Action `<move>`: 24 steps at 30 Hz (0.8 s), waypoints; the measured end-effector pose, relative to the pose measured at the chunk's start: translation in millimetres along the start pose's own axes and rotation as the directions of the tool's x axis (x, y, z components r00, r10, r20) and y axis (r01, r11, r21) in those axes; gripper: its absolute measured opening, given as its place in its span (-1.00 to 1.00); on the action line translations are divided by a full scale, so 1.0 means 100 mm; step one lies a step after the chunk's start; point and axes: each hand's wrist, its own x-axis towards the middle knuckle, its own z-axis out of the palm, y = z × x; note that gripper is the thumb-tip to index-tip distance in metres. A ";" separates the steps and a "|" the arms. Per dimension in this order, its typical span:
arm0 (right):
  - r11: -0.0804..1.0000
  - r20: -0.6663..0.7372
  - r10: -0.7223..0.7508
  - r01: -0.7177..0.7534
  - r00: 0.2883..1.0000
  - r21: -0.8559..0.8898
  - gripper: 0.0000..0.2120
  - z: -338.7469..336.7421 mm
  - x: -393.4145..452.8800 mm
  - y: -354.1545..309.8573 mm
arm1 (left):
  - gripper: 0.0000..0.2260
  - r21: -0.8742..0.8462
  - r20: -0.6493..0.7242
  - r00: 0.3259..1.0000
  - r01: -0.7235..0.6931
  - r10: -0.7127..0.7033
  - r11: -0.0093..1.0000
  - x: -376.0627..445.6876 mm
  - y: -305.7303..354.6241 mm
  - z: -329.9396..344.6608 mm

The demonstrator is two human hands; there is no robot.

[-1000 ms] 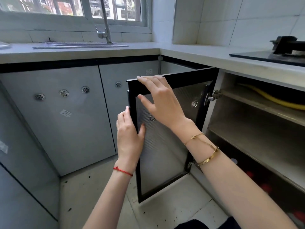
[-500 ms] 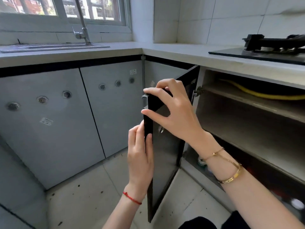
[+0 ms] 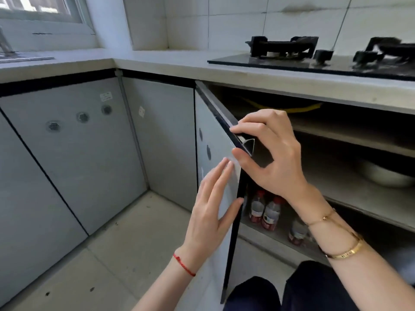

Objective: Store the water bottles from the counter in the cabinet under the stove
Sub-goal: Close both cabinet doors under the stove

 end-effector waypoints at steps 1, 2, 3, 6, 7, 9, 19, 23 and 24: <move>1.000 -0.006 0.009 -0.009 1.000 -0.021 -0.72 -0.07 -0.04 0.07 | -0.45 0.014 0.020 1.000 -0.017 0.017 1.000 0.04 0.00 0.09; 0.999 -0.011 0.022 -0.023 1.000 -0.046 -0.72 -0.15 -0.09 0.14 | -0.44 0.038 0.039 0.999 -0.032 0.030 0.999 0.07 0.01 0.17; 0.997 -0.017 0.036 -0.037 0.999 -0.072 -0.73 -0.22 -0.13 0.21 | -0.44 0.063 0.052 0.998 -0.041 0.038 0.997 0.11 0.02 0.27; 0.984 -0.051 0.080 -0.087 0.995 -0.156 -0.74 -0.42 -0.26 0.44 | -0.44 0.100 0.091 0.996 -0.032 0.023 0.995 0.23 0.02 0.57; 0.977 -0.057 0.098 -0.107 0.994 -0.186 -0.74 -0.48 -0.30 0.53 | -0.44 0.114 0.105 0.994 -0.037 0.025 0.993 0.28 0.01 0.68; 0.957 -0.053 0.143 -0.151 0.988 -0.248 -0.74 -0.59 -0.38 0.73 | -0.43 0.138 0.149 0.988 -0.061 0.040 0.989 0.39 -0.02 0.87; 0.785 -0.065 0.136 -0.147 0.989 -0.601 -0.69 -0.71 -0.49 1.46 | -0.38 0.215 0.310 0.950 -0.101 0.031 0.971 0.82 -0.14 1.63; 0.736 -0.086 0.153 -0.172 0.984 -0.655 -0.69 -0.68 -0.49 1.62 | -0.38 0.240 0.325 0.945 -0.114 0.030 0.964 0.93 -0.20 1.77; 0.720 -0.091 0.158 -0.177 0.983 -0.671 -0.68 -0.68 -0.48 1.65 | -0.38 0.245 0.328 0.944 -0.115 0.029 0.963 0.96 -0.21 1.80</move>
